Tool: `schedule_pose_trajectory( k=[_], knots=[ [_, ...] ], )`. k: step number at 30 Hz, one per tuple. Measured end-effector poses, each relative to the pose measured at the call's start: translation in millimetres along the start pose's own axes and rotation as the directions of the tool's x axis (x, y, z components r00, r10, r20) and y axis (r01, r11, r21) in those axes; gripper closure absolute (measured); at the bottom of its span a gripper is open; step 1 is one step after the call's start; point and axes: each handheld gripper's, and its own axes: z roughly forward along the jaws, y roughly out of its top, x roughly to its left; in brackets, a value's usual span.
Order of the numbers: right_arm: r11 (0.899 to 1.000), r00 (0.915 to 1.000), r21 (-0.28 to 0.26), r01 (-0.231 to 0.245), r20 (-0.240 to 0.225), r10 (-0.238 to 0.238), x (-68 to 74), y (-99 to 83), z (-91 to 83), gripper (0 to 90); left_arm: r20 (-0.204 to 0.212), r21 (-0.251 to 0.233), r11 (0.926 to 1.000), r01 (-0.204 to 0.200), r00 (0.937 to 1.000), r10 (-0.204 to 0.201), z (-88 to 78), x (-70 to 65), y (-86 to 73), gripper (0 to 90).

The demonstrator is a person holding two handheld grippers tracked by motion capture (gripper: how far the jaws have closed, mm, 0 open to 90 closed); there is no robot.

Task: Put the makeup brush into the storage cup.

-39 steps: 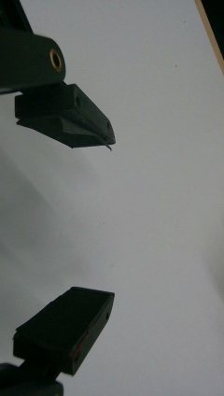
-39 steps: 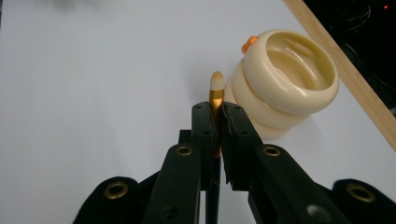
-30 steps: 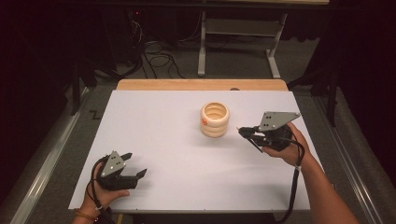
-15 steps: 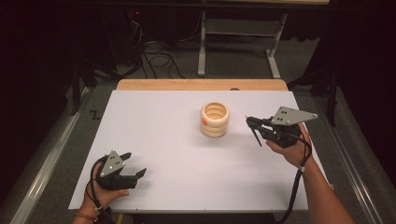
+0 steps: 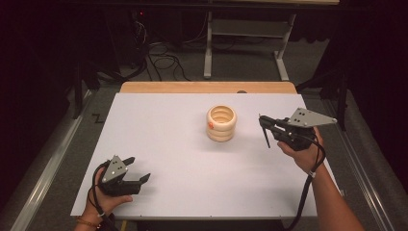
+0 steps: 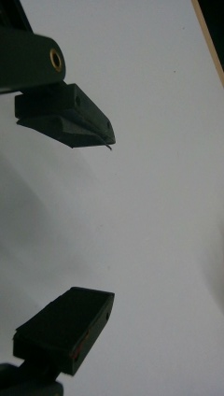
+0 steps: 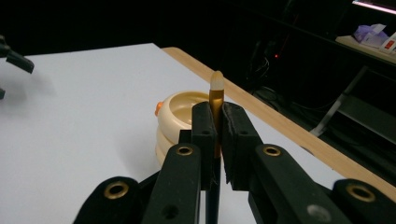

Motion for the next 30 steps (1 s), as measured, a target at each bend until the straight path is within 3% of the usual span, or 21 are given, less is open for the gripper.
schedule_pose_trajectory(
  k=[4, 18, 30],
  knots=[
    [0.999, 0.9988, -0.039, -0.038, 0.029, 0.039, -2.8, -2.1, -4.1, 86.0, 0.003, 0.001, 1.0000, -0.001, 1.0000, 0.001, 0.5, -0.3, 0.2, 20.6],
    [0.995, 0.9928, -0.076, -0.071, 0.091, 0.078, -13.0, -4.7, -4.8, 86.0, 0.001, -0.003, 1.0000, -0.002, 1.0000, 0.002, -0.7, -0.1, 0.2, 20.6],
    [0.978, 0.9811, -0.147, -0.146, 0.106, 0.162, -16.6, 2.7, 7.9, 85.9, 0.001, -0.005, 1.0000, -0.005, 1.0000, 0.005, -1.2, -0.1, 0.3, 20.6]
  ],
)
